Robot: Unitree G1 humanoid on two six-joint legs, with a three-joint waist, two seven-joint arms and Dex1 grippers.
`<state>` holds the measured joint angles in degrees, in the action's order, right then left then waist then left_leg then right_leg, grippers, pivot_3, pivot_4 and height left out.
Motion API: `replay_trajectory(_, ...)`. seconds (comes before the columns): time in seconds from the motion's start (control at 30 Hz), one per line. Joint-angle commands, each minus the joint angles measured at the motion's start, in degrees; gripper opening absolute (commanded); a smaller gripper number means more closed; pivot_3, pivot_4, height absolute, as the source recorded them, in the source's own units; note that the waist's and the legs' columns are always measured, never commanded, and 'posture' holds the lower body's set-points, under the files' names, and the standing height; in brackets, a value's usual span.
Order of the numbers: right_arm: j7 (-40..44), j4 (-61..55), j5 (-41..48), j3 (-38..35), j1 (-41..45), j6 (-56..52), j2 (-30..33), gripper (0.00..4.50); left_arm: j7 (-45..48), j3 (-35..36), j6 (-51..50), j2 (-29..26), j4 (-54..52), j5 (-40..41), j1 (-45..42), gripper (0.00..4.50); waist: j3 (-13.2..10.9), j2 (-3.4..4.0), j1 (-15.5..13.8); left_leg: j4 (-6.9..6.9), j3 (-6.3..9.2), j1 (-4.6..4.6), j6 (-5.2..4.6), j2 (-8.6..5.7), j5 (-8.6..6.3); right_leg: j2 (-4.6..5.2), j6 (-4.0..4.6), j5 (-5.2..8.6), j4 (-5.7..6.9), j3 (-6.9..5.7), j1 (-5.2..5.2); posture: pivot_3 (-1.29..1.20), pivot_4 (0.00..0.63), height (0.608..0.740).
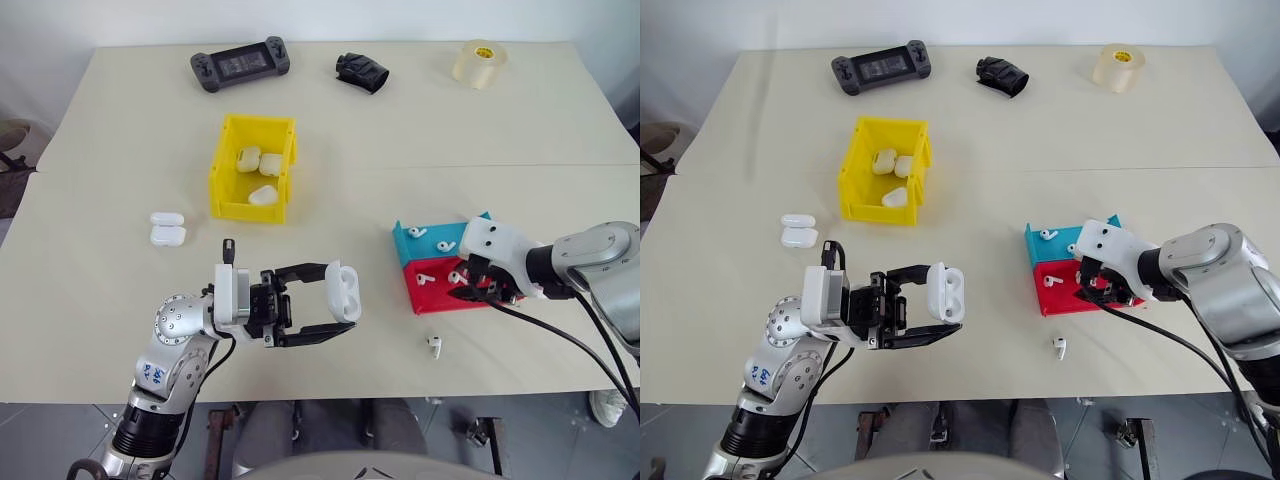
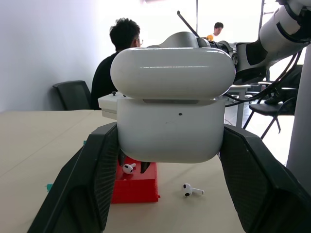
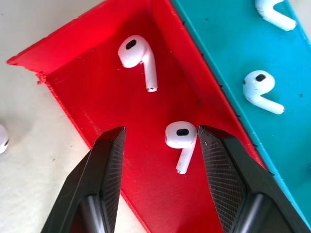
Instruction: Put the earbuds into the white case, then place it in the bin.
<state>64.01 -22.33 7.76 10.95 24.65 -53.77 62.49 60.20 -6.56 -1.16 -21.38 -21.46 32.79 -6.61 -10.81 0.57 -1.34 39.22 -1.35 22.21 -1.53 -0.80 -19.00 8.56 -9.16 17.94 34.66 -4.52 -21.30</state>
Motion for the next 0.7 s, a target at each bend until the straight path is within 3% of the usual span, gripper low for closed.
replay_trajectory(0.03,-1.1,0.0,-0.2,-0.2,0.6,0.4,0.8,2.48,0.1,0.5,1.3,0.2,-0.9,0.5,-0.2,2.75,0.0,0.00,0.0,0.00,-0.01,0.00,0.00,0.00,0.00,0.00,0.00,0.00,0.00,0.00,0.00,0.00,0.150,0.740)
replay_trajectory(0.57,-3.7,3.0,-0.1,1.2,0.2,2.0,-0.4,2.48,0.3,0.5,1.6,0.3,-0.5,0.5,-0.7,2.75,0.0,0.00,0.0,0.00,-0.01,0.00,0.00,0.00,0.00,0.00,0.00,0.00,0.00,0.00,-0.01,0.00,0.150,0.740)
replay_trajectory(0.7,-4.1,2.8,0.2,1.3,0.3,1.6,-0.8,1.62,0.4,0.5,1.7,0.3,-0.4,0.5,-0.7,2.75,0.0,0.00,0.0,0.00,-0.01,0.00,0.00,0.01,0.00,-0.01,0.00,0.00,0.01,0.00,-0.01,0.00,0.150,0.740)
